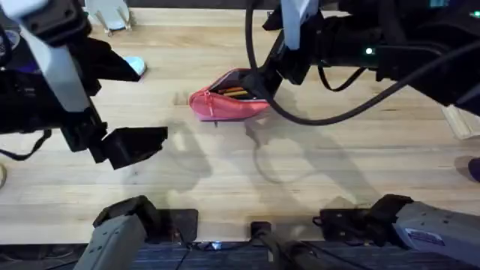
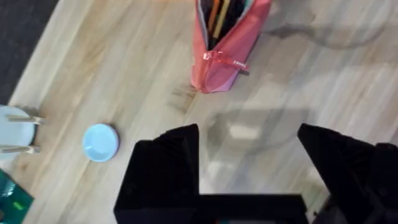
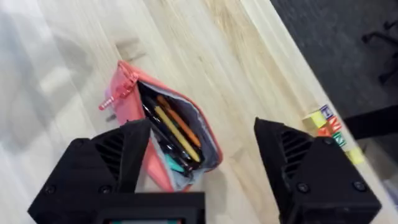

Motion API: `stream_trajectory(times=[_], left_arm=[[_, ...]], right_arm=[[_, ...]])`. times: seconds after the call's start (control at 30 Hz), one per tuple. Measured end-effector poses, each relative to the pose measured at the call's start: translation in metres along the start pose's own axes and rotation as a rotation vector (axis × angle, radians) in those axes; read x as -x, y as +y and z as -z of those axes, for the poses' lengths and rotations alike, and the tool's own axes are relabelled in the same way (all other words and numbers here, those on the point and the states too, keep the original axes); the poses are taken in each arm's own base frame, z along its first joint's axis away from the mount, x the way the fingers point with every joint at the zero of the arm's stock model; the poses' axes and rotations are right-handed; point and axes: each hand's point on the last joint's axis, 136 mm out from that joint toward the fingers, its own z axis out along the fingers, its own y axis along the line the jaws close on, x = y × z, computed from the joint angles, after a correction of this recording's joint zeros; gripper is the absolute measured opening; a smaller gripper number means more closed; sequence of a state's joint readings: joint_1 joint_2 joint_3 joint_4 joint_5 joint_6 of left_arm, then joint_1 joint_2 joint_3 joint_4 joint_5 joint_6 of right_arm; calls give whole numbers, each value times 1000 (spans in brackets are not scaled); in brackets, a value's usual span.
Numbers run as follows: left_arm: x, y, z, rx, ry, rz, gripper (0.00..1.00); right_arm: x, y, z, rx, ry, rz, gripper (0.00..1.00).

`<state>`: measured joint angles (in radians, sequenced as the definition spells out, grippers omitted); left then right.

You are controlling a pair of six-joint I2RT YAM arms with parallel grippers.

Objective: Unzip the bag, pick up the pens from the table one at a time and place them inside, then zip the bag closed.

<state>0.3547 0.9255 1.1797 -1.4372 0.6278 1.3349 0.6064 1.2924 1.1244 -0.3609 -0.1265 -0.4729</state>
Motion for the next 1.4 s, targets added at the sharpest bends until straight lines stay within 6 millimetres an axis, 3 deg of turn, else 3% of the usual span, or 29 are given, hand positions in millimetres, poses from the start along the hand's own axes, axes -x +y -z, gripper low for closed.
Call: stream_trajectory(times=[0.2,0.47,0.9,1.1,1.27,1.4], left_arm=[[-8,11,-4,-13,-15,-26,994],[-27,16,-28,-133,-83,-34,995],[-60,3,-65,-260,-260,-32,994],[-70,5,-80,-292,-306,-27,993],[-72,7,-86,-310,-327,1,993],[-72,8,-87,-308,-334,5,993]], right_arm=[[-2,1,3,4,7,-77,995],[-3,2,3,6,12,-101,996],[-14,8,3,20,63,-355,996],[-23,22,6,72,112,-551,997],[-12,38,15,151,97,-717,997],[-3,63,18,221,114,-801,998]])
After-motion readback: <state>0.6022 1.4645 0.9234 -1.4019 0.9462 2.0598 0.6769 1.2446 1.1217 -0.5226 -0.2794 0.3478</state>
